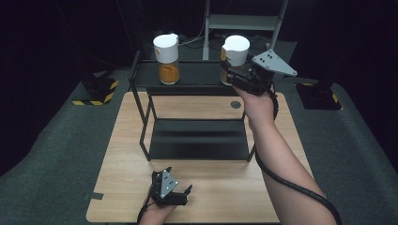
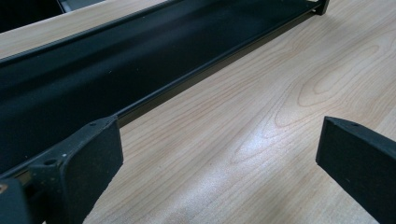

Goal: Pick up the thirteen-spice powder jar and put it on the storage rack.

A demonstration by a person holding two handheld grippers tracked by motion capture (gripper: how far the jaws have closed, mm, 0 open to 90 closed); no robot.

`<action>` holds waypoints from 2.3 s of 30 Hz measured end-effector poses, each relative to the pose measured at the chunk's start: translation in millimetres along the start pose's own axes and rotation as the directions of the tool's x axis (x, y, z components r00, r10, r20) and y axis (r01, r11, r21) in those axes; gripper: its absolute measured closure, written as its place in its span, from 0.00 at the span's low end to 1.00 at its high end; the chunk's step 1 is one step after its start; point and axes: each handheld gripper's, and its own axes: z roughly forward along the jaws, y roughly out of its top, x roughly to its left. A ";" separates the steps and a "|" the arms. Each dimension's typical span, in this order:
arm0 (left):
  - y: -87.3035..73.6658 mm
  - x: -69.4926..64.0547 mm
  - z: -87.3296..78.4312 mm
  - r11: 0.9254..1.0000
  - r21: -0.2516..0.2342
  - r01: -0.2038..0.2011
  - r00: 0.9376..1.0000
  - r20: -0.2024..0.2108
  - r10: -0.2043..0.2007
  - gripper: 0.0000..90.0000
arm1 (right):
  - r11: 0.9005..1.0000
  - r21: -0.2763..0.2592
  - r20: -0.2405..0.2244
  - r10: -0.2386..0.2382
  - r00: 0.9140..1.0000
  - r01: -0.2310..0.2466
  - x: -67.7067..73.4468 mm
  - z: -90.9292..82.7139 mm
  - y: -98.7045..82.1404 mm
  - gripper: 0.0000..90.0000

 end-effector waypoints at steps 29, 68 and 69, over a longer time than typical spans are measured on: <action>-3.1 2.4 -1.3 1.000 -0.017 0.012 1.000 0.008 -0.012 0.01 | 0.999 0.028 0.010 0.035 0.999 -0.035 -2.6 21.3 -6.2 0.33; -1.1 1.2 -0.3 1.000 -0.006 0.002 1.000 0.007 -0.002 0.01 | 0.999 0.034 -0.040 0.044 0.998 -0.042 9.9 -32.5 -3.9 0.00; -0.8 1.0 -0.2 1.000 -0.004 0.000 1.000 0.007 0.000 0.01 | 0.999 0.036 -0.041 0.042 0.998 -0.041 10.6 -35.6 -4.6 0.00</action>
